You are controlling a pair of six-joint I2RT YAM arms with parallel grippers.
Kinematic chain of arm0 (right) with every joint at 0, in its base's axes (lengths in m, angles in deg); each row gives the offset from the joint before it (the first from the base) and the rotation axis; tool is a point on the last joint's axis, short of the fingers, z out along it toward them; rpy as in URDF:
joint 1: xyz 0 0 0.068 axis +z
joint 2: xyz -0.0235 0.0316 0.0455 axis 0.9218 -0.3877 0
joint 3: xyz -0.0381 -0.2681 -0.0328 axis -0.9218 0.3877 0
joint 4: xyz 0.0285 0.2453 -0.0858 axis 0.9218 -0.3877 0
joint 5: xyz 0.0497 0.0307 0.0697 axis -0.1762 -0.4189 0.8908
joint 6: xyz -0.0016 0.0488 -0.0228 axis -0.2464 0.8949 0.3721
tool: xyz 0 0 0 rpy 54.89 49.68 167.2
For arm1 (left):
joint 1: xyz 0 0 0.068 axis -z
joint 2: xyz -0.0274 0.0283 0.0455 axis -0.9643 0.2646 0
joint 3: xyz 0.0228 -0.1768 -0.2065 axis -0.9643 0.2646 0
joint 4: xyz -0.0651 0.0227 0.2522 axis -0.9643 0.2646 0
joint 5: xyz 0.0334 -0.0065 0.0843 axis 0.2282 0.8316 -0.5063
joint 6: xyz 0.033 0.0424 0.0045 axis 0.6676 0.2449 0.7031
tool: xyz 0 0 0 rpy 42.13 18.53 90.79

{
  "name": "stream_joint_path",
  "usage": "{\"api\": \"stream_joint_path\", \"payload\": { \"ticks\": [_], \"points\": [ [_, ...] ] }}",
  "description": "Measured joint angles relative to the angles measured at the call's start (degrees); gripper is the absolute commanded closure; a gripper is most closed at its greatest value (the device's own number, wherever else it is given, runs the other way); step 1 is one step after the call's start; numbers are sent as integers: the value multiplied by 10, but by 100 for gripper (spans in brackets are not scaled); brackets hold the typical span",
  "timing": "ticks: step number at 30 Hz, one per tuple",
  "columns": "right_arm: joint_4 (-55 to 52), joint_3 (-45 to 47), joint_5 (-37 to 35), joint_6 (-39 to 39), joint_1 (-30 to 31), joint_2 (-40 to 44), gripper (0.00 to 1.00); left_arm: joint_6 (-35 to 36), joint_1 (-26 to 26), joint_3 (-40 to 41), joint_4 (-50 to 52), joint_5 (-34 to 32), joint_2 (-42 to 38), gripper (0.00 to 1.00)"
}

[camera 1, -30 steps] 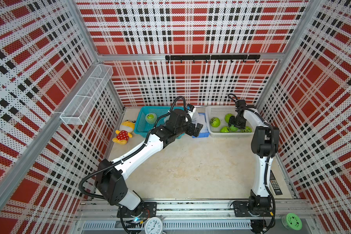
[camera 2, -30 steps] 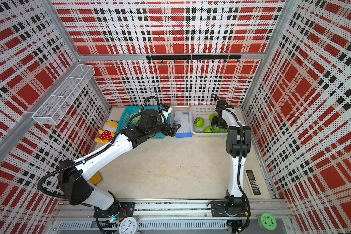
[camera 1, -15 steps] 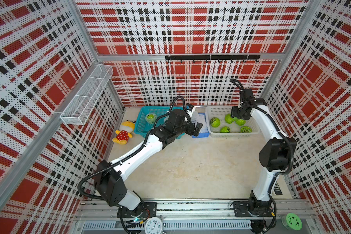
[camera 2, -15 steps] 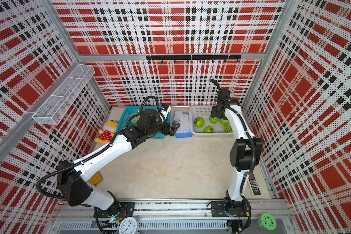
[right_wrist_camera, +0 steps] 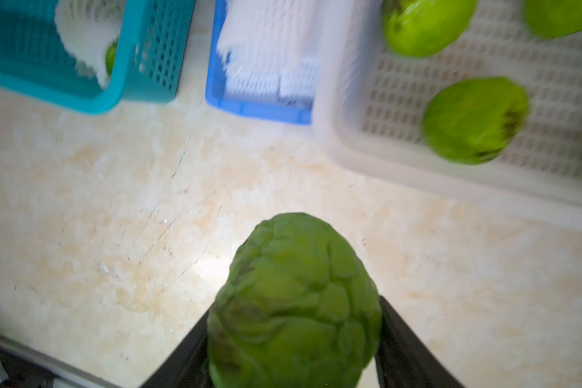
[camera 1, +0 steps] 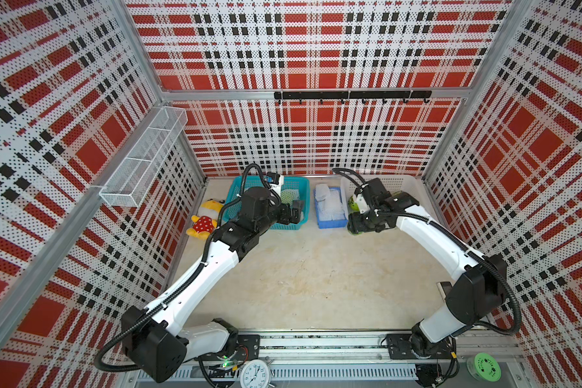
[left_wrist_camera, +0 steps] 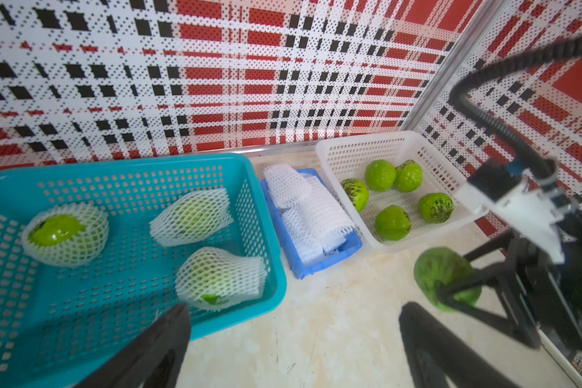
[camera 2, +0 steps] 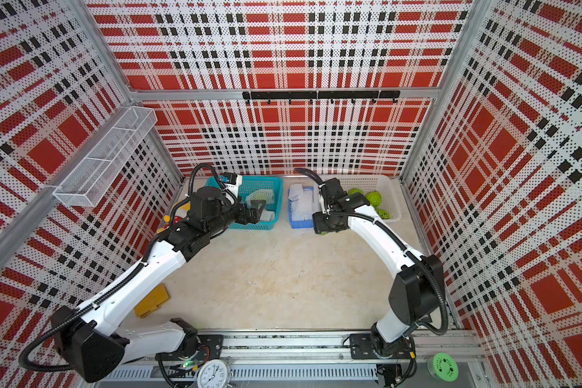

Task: Sleeve custard apples in foam nets
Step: Place the custard apple at the center of the board.

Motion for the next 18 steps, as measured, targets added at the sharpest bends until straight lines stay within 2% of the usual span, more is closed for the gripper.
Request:
{"api": "stream_joint_path", "payload": {
  "ticks": [8, 18],
  "points": [
    [47, 98, 18, 17, 103, -41, 32, -21, -3, 59, 5, -13, -30, 0],
    [97, 131, 30, 21, 112, -81, 26, -35, -13, 85, 13, -27, -56, 1]
  ]
}}
